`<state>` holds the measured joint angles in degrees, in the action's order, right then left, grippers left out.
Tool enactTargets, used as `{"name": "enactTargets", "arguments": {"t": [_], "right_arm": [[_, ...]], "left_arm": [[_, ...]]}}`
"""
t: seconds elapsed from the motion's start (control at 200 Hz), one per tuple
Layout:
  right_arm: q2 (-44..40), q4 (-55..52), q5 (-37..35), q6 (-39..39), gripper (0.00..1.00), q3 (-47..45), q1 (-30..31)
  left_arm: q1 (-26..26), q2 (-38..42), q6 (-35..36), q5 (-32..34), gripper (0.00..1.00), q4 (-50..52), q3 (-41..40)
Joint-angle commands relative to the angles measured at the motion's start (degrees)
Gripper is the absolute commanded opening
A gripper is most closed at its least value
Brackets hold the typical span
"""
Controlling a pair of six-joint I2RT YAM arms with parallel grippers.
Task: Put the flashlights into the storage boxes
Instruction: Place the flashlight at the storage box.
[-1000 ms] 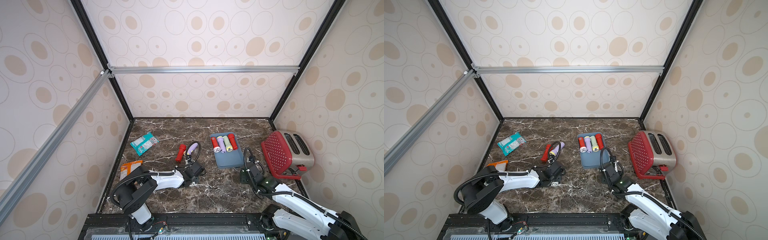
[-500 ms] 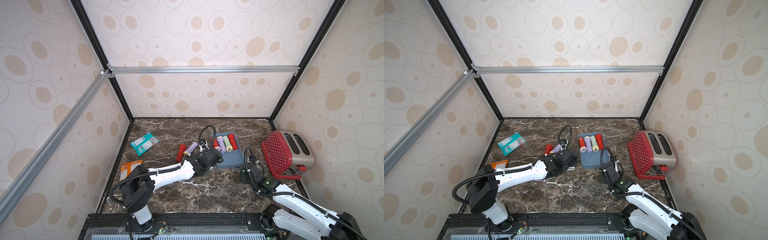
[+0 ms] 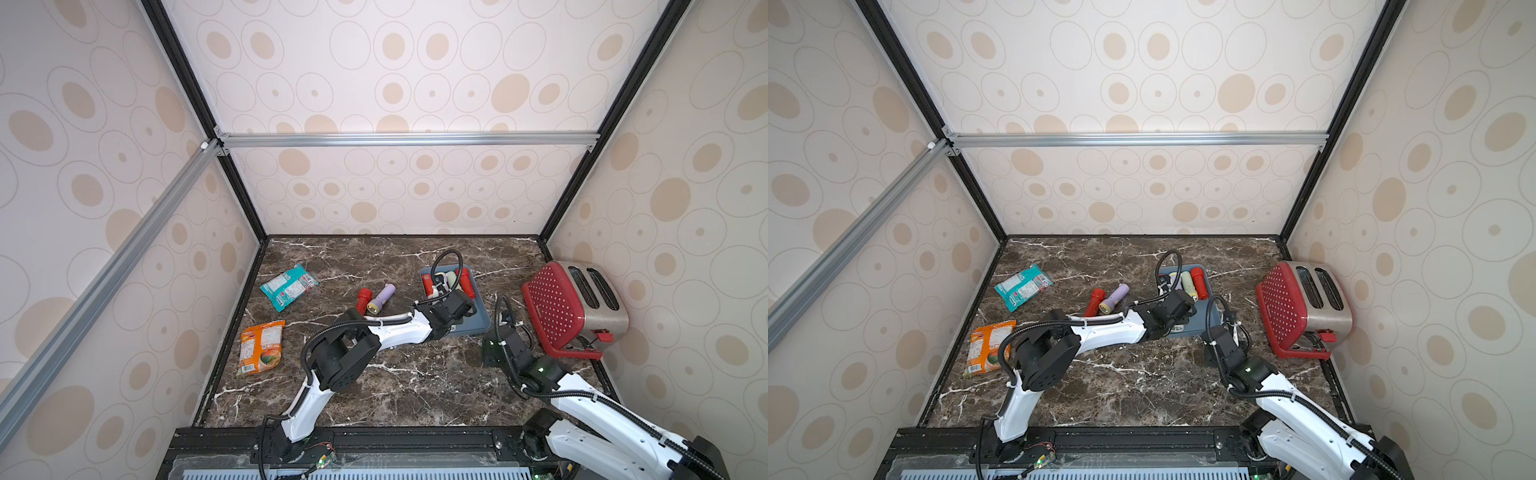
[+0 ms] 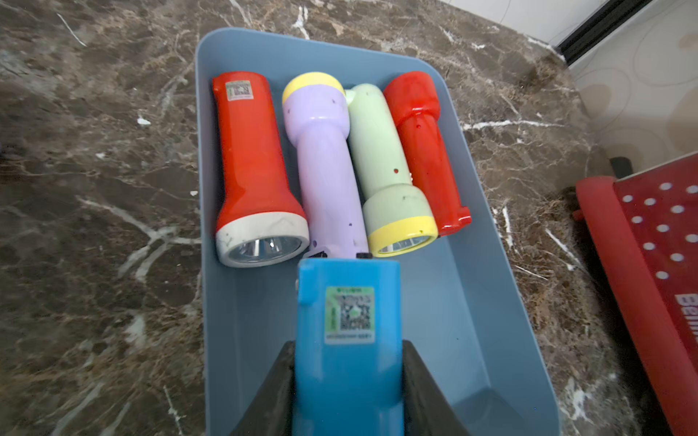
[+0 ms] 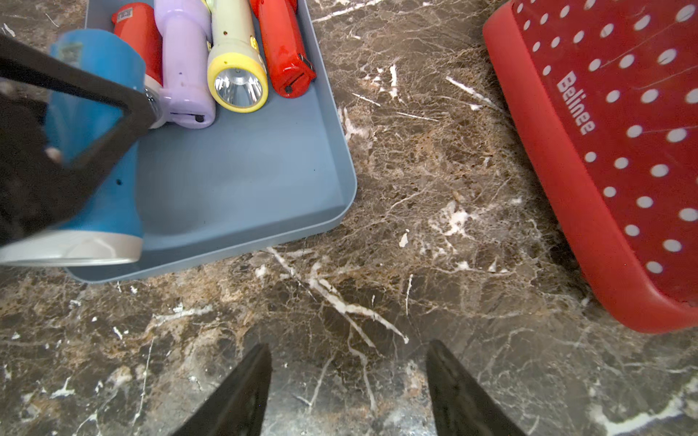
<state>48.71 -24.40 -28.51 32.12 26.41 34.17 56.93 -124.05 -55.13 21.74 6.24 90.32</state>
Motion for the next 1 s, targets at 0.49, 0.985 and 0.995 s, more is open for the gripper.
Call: {"name": "enactTargets", "arguments": {"t": [0.49, 0.985, 0.995], "right_arm": [[-0.48, -0.31, -0.5, 0.59, 0.67, -0.75, 0.54], [-0.56, -0.33, -0.58, 0.51, 0.67, -0.77, 0.6], [-0.57, -0.37, -0.58, 0.52, 0.67, -0.75, 0.56]], "left_arm": [[-0.81, -1.2, 0.0, 2.89, 0.34, 3.45, 2.13], [-0.76, -1.7, -0.85, 3.11, 0.46, 5.01, 2.21], [-0.74, -1.67, -0.92, 3.13, 0.46, 5.01, 2.22]]}}
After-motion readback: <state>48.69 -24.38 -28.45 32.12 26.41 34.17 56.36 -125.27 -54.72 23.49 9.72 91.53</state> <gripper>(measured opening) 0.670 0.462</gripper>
